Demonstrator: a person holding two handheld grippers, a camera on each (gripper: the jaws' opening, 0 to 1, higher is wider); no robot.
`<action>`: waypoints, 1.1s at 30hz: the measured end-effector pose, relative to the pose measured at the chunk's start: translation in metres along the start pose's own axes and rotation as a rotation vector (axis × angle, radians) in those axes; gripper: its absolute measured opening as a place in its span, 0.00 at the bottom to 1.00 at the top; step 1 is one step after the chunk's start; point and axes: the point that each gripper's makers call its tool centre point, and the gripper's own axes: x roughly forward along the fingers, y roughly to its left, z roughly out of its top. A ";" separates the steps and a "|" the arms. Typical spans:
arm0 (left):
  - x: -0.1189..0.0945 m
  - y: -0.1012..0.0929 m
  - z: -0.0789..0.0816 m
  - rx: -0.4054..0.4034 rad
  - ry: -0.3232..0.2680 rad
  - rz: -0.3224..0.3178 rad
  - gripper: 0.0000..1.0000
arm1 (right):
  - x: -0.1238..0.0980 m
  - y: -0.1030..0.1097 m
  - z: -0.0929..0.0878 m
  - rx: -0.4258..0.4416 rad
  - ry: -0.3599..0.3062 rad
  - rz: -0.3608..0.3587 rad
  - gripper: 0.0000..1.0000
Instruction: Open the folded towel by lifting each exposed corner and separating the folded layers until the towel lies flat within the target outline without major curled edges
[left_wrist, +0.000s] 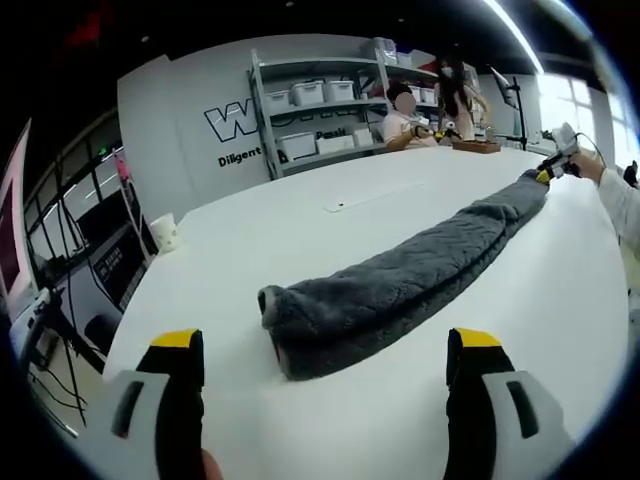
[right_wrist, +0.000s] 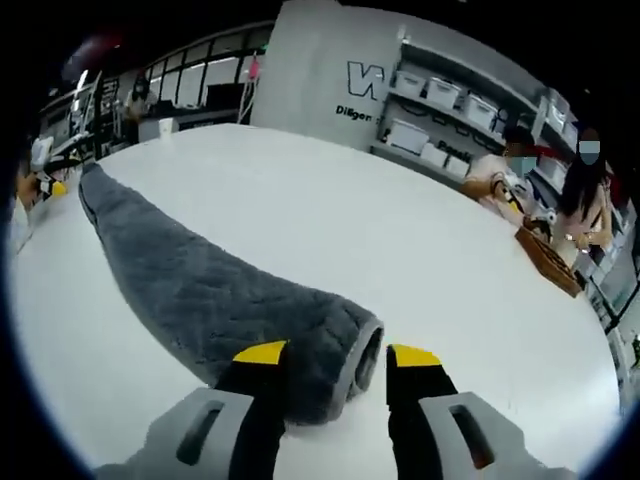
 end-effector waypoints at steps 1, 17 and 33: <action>0.000 0.000 0.000 0.000 0.000 -0.001 0.99 | -0.002 -0.002 0.001 0.002 0.001 -0.013 0.53; 0.001 -0.001 0.002 -0.004 -0.012 -0.011 0.99 | -0.042 0.028 0.032 -0.007 0.047 -0.040 0.99; 0.003 -0.001 0.000 -0.004 -0.011 -0.009 0.99 | -0.050 0.127 0.080 -0.049 -0.080 0.104 0.99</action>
